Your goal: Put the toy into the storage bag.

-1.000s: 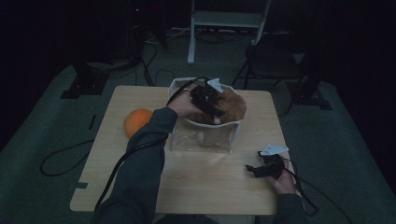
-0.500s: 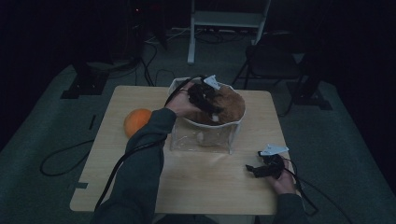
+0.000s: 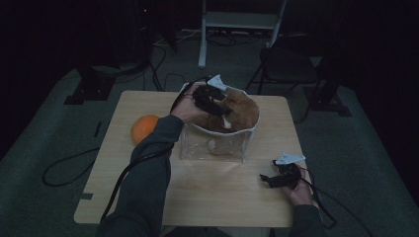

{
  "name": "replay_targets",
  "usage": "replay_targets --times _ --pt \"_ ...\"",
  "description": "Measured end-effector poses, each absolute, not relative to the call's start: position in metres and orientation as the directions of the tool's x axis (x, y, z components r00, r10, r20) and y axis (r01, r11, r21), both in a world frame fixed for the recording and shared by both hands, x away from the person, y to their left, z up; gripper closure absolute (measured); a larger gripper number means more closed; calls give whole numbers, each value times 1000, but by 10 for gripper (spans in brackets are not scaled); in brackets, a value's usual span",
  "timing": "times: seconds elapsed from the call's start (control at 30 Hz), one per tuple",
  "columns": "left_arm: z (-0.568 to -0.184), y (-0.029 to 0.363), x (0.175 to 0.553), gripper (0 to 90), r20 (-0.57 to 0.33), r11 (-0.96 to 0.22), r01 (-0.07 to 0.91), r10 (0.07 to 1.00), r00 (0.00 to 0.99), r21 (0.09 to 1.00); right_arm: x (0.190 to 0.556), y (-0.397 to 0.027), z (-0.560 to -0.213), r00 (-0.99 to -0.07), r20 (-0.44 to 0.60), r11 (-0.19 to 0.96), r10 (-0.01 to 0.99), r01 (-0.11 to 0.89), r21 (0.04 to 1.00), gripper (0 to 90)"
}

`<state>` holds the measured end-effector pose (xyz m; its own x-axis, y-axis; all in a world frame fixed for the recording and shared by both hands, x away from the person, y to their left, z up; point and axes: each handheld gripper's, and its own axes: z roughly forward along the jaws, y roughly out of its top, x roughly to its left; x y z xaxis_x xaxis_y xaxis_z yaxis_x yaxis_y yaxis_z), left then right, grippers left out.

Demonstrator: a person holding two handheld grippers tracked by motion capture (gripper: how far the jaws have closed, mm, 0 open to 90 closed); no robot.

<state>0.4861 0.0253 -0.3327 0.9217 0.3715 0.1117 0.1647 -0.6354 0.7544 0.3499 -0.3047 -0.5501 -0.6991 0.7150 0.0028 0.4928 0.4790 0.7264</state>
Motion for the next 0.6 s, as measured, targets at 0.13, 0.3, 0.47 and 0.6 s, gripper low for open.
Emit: replay_targets --times 0.13,0.3,0.47,0.6 --pt "-331 30 486 361 118 -624 166 388 914 763 350 -305 -550 -699 3 479 715 493 727 116" --pt "-329 35 485 361 122 -614 168 402 907 771 350 -305 -550 -699 3 479 715 493 726 116" --pt "-328 41 486 361 134 -617 174 420 898 768 350 -305 -550 -699 3 479 715 493 726 117" --pt "-327 47 485 361 121 -598 180 427 896 781 350 -305 -550 -699 3 479 715 493 727 117"
